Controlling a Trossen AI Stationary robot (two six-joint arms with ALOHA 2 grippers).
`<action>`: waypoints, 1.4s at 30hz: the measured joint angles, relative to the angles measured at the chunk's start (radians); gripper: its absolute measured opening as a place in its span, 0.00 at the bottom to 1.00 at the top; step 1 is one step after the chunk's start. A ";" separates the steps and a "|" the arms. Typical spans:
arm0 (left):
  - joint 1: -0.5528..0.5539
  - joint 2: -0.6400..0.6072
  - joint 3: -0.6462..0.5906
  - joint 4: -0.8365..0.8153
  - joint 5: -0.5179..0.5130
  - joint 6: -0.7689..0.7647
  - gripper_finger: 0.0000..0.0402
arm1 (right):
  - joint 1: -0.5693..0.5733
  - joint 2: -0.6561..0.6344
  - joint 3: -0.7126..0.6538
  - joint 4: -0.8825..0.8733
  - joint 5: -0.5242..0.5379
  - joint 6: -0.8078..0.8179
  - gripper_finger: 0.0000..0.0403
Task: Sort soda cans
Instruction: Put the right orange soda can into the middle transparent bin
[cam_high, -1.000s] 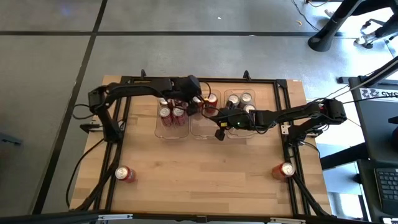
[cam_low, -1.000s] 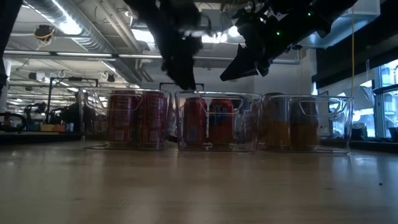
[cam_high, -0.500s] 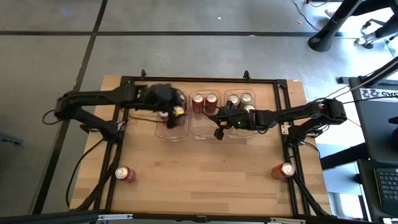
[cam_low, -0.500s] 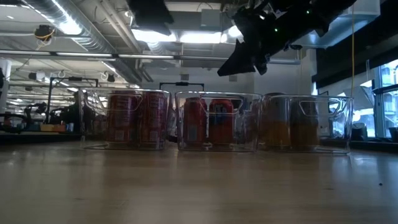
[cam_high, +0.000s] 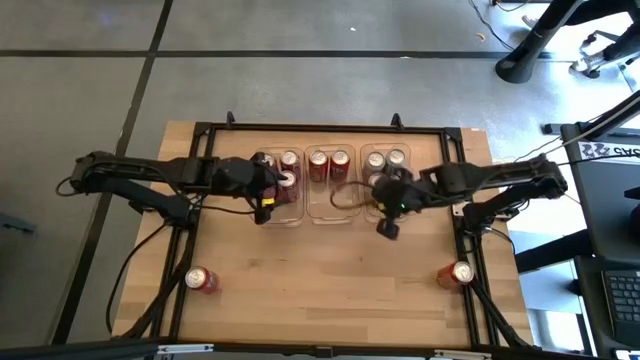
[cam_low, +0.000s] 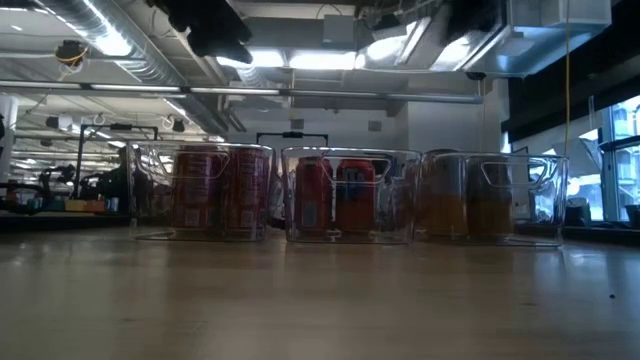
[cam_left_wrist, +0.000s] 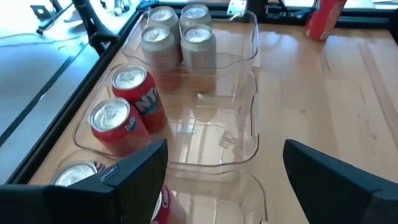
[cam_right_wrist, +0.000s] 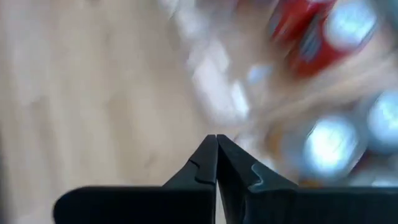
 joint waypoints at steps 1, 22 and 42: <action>0.000 0.000 0.000 0.009 0.000 0.007 0.76 | 0.018 0.002 0.019 -0.056 -0.030 0.055 0.01; 0.002 0.001 0.000 0.148 0.000 0.091 0.76 | 0.376 0.018 -0.024 -0.531 -0.417 0.785 0.91; 0.002 0.002 0.000 0.147 0.001 0.077 0.76 | 0.665 0.020 -0.197 -0.517 -0.418 0.699 0.79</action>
